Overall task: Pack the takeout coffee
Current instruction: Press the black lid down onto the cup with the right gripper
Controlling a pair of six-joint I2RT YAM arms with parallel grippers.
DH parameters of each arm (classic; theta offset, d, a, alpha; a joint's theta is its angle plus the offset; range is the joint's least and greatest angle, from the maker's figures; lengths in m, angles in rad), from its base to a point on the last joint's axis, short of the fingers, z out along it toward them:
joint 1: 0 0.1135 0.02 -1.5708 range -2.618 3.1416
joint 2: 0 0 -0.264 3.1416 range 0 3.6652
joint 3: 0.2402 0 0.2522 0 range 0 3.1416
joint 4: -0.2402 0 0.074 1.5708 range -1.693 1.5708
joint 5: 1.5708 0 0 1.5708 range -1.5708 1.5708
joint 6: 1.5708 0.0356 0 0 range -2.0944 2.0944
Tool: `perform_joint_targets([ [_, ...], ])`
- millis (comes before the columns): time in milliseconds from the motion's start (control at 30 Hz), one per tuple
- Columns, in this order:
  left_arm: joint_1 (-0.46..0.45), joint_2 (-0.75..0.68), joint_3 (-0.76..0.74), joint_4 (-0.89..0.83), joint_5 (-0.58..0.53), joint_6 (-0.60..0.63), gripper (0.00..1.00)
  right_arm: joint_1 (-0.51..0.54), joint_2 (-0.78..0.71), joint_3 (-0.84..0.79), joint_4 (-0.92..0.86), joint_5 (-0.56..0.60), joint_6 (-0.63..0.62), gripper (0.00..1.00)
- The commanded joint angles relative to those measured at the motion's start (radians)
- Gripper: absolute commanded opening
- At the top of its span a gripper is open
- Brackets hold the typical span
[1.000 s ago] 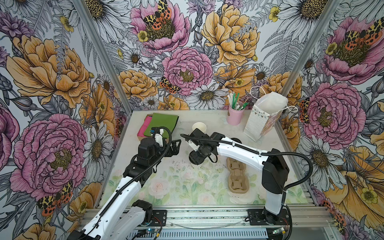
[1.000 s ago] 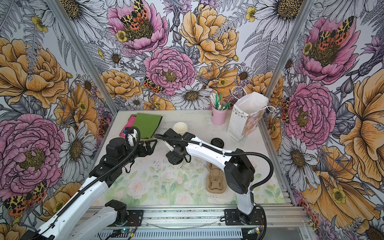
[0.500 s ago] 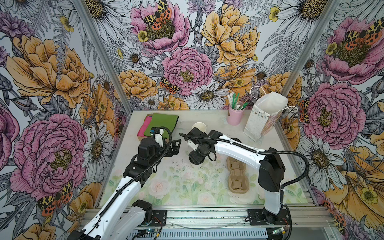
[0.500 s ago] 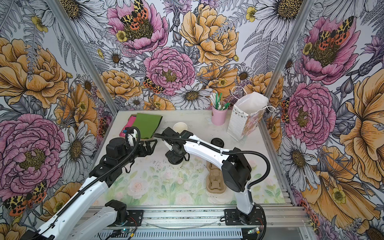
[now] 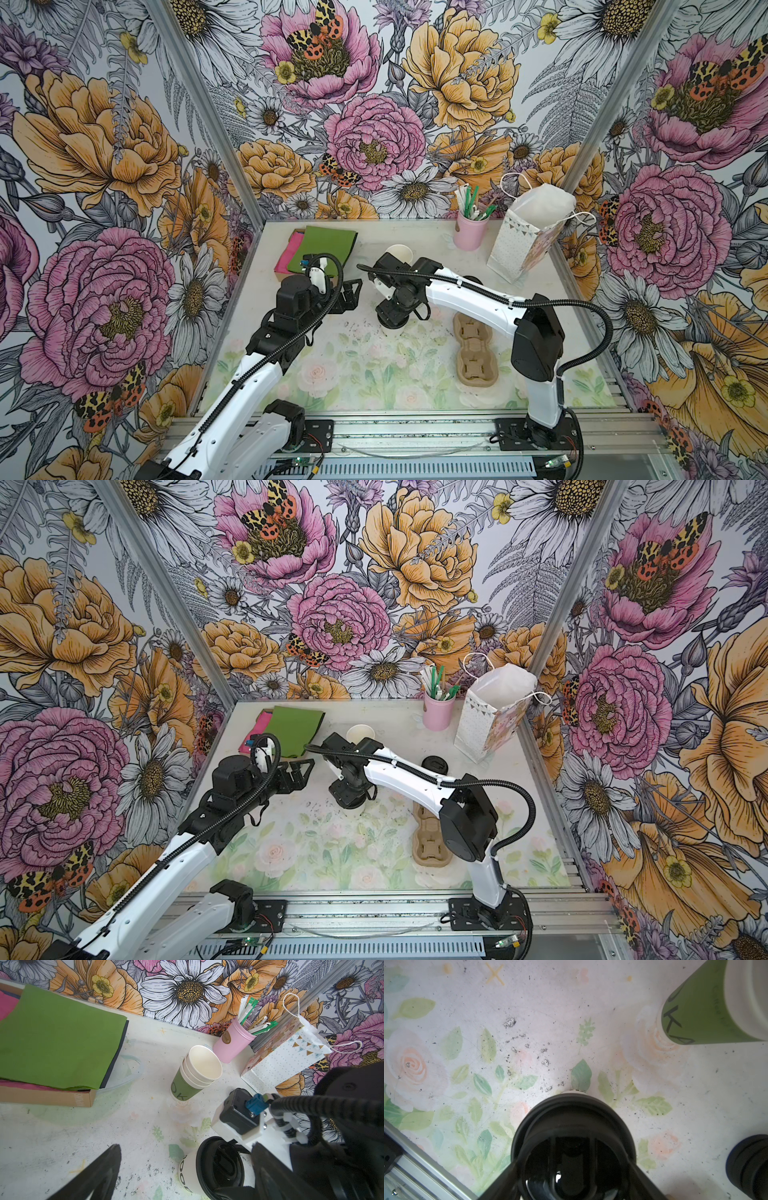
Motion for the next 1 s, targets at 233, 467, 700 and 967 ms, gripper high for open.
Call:
perform_joint_targets([
  [233, 0.001, -0.023, -0.011, 0.022, -0.015, 0.001, 0.99, -0.002, 0.054, 0.045, -0.050, -0.046, 0.033, 0.75],
  [467, 0.003, -0.025, -0.016, 0.022, -0.014, -0.001, 0.99, -0.002, 0.050, 0.078, -0.050, -0.039, 0.033, 0.76],
  [700, 0.004, -0.027, -0.017, 0.022, -0.016, -0.002, 0.99, -0.004, 0.050, 0.098, -0.050, -0.035, 0.033, 0.77],
  [967, 0.005, -0.024, -0.022, 0.022, -0.018, -0.004, 0.99, -0.004, 0.048, 0.126, -0.050, -0.031, 0.034, 0.80],
])
